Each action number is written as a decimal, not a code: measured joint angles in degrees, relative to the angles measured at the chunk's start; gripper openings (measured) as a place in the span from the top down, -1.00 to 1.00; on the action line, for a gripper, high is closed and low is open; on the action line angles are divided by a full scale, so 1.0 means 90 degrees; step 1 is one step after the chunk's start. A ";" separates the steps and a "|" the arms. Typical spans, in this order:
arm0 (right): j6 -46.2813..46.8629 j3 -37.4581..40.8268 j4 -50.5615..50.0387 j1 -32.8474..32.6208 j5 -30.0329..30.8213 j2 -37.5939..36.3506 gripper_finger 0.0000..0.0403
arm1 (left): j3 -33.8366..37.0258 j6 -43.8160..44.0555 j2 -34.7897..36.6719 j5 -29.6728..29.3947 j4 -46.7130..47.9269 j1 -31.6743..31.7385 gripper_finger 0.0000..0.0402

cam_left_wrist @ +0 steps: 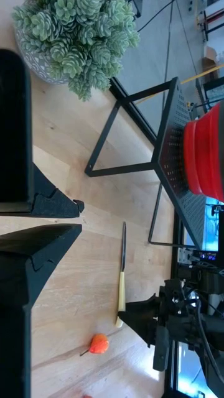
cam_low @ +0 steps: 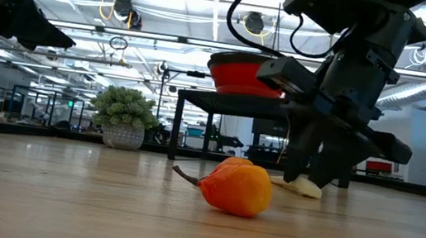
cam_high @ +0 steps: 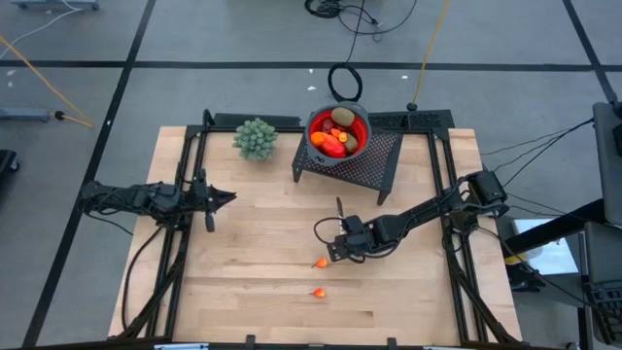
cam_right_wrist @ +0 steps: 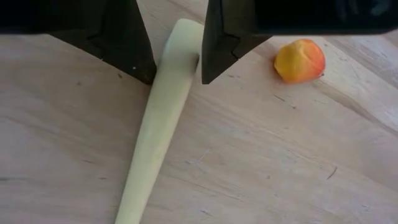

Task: Pick & Place Fruit
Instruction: Put the yellow knife on the shelf

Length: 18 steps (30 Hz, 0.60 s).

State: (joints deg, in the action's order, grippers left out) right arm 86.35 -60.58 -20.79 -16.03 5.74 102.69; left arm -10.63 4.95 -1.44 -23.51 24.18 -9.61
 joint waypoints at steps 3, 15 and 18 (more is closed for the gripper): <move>0.0001 0.0000 -0.0057 0.0000 0.0001 0.0002 0.45 | 0.0000 0.0000 0.0000 -0.0002 0.0001 -0.0002 0.87; 0.0251 0.0000 -0.0376 0.0000 0.0019 0.0005 0.62 | 0.0000 0.0000 0.0001 0.0001 0.0001 0.0000 0.87; 0.0326 -0.0005 -0.0555 0.0000 0.0017 0.0005 0.62 | 0.0000 0.0000 0.0001 0.0000 0.0002 0.0000 0.87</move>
State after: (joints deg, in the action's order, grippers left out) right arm 89.28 -60.62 -25.78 -16.03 5.89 102.74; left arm -10.63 4.95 -1.43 -23.51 24.20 -9.61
